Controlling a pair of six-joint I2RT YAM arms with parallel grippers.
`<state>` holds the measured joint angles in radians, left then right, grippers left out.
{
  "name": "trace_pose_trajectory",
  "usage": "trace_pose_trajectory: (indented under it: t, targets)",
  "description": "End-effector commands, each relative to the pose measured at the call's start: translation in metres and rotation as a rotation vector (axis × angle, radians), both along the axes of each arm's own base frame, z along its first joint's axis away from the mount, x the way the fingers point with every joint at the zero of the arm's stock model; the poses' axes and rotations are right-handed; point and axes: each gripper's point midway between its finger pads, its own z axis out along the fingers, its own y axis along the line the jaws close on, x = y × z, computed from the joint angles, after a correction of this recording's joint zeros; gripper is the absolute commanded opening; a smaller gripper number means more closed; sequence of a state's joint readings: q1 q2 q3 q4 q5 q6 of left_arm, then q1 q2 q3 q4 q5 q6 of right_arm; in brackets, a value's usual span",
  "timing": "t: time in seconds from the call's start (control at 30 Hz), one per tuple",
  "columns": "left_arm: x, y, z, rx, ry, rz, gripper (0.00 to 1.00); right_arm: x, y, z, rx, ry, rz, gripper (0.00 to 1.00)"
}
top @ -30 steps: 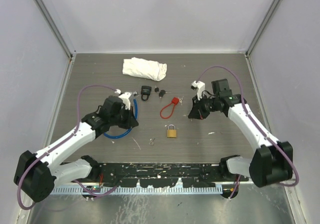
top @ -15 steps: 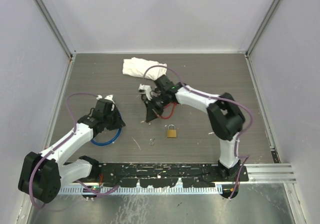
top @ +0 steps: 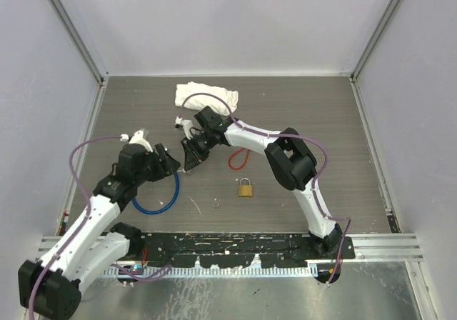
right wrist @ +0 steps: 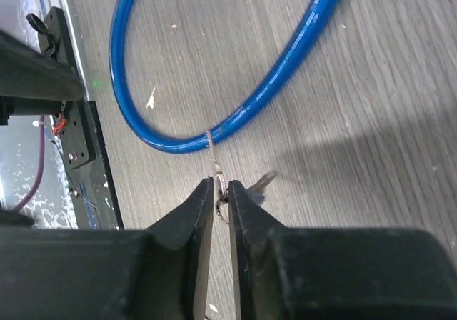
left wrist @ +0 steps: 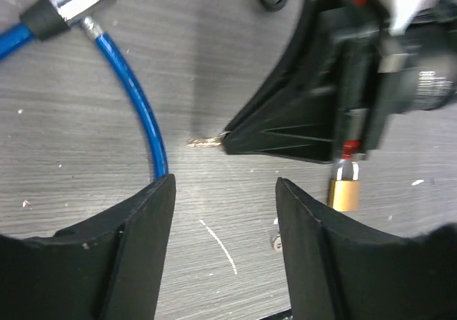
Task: Lock with the key
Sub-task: Place the lock at the center of the board, then place the key at the center of the board.
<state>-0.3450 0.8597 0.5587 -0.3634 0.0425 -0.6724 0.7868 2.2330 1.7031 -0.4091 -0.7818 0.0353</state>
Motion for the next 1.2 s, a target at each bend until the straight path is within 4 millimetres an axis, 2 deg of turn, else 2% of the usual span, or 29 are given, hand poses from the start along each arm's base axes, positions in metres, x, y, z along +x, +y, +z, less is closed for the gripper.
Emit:
trace_pose_trajectory:
  t: [0.0,0.17,0.3,0.33,0.43,0.53,0.57,0.63,0.67,0.8,0.87,0.9,1.03,1.1,1.17]
  targets:
    - [0.0,0.009,0.066,-0.027,-0.21,0.015,0.64,0.007,0.017,0.031,0.052,-0.074,0.014,0.26]
    - [-0.022,0.01,0.114,-0.096,-0.403,-0.022,0.86,0.014,0.007,0.052,0.031,-0.175,0.035,0.44]
    - [-0.038,0.01,0.146,-0.143,-0.511,-0.049,0.99,0.019,-0.019,0.09,0.023,-0.354,0.059,0.49]
    - [-0.042,0.009,0.154,-0.159,-0.531,-0.061,0.99,0.019,-0.027,0.101,0.022,-0.406,0.062,0.49]
    - [-0.052,-0.001,0.178,-0.215,-0.588,-0.124,0.98,0.018,-0.062,0.134,-0.007,-0.599,0.075,0.55]
    - [-0.062,-0.012,0.209,-0.26,-0.626,-0.199,0.98,0.027,-0.105,0.182,-0.046,-0.831,0.016,0.67]
    - [-0.063,-0.013,0.219,-0.264,-0.635,-0.211,0.98,0.03,-0.119,0.197,-0.048,-0.876,-0.021,0.74]
    - [-0.065,-0.013,0.234,-0.255,-0.641,-0.223,0.98,0.04,-0.152,0.231,-0.029,-0.94,-0.121,0.94]
    - [-0.066,-0.013,0.243,-0.247,-0.649,-0.227,0.98,0.043,-0.167,0.249,-0.005,-0.962,-0.174,0.99]
    - [-0.066,-0.012,0.277,-0.205,-0.678,-0.251,0.98,0.049,-0.232,0.331,0.098,-1.035,-0.446,1.0]
    - [-0.067,-0.013,0.296,-0.193,-0.696,-0.27,0.98,0.047,-0.253,0.365,0.097,-1.063,-0.574,1.0]
    - [-0.069,-0.013,0.31,-0.192,-0.719,-0.278,0.98,0.04,-0.259,0.376,0.096,-1.081,-0.589,1.0]
    - [-0.075,-0.013,0.34,-0.175,-0.763,-0.303,0.98,0.012,-0.277,0.412,0.141,-1.136,-0.615,1.0]
    - [-0.079,-0.012,0.353,-0.169,-0.786,-0.31,0.98,0.007,-0.287,0.421,0.165,-1.119,-0.697,1.0]
    - [-0.082,-0.01,0.362,-0.161,-0.807,-0.314,0.98,0.011,-0.307,0.429,0.161,-1.096,-0.868,1.0]
